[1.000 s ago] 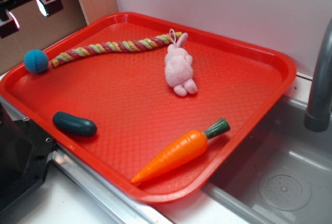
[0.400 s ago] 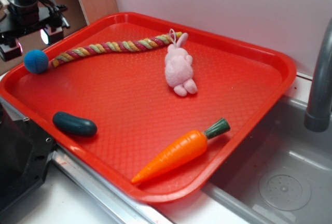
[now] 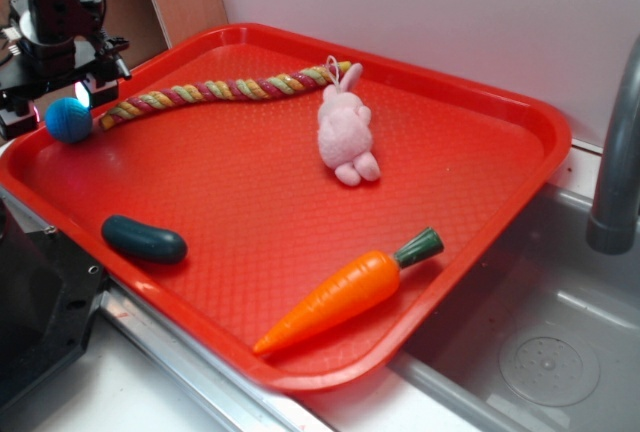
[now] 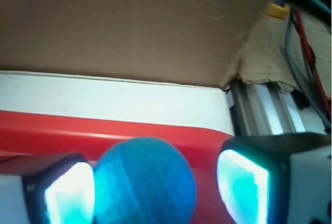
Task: Grab the blue ball.
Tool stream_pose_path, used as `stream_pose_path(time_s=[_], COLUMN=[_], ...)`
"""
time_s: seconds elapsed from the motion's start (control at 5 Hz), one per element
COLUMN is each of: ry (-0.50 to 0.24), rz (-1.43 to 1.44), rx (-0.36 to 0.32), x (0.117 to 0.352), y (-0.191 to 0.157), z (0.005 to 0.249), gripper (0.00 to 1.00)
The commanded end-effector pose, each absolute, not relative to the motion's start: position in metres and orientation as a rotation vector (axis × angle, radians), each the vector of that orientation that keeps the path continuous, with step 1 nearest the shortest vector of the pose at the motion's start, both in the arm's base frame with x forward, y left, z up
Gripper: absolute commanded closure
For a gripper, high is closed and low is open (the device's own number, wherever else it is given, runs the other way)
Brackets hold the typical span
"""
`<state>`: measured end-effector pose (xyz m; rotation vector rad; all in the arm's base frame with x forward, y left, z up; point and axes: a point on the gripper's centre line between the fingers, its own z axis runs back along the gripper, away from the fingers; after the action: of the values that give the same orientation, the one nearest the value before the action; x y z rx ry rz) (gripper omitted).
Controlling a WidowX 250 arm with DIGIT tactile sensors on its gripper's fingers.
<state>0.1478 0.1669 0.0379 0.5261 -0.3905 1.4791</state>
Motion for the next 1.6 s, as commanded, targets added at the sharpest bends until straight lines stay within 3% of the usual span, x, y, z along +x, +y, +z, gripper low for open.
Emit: stream_pose_path(time_s=[0.0,0.4,0.6,1.0,1.4], ry=[-0.438,-0.429,-0.364,-0.263,-0.140], rz=[1.485,1.367,1.151,0.686,0.309], rx=[0.533,0.472,0.279,0.006,-0.137], x=[0.132,0.138,0.147,0.161,0.168], y=[0.165,0.151,0.123,0.054,0.008], z=[0.036,0.050,0.069,0.114,0.151], gripper=[1.00,1.00,1.00,1.00,1.00])
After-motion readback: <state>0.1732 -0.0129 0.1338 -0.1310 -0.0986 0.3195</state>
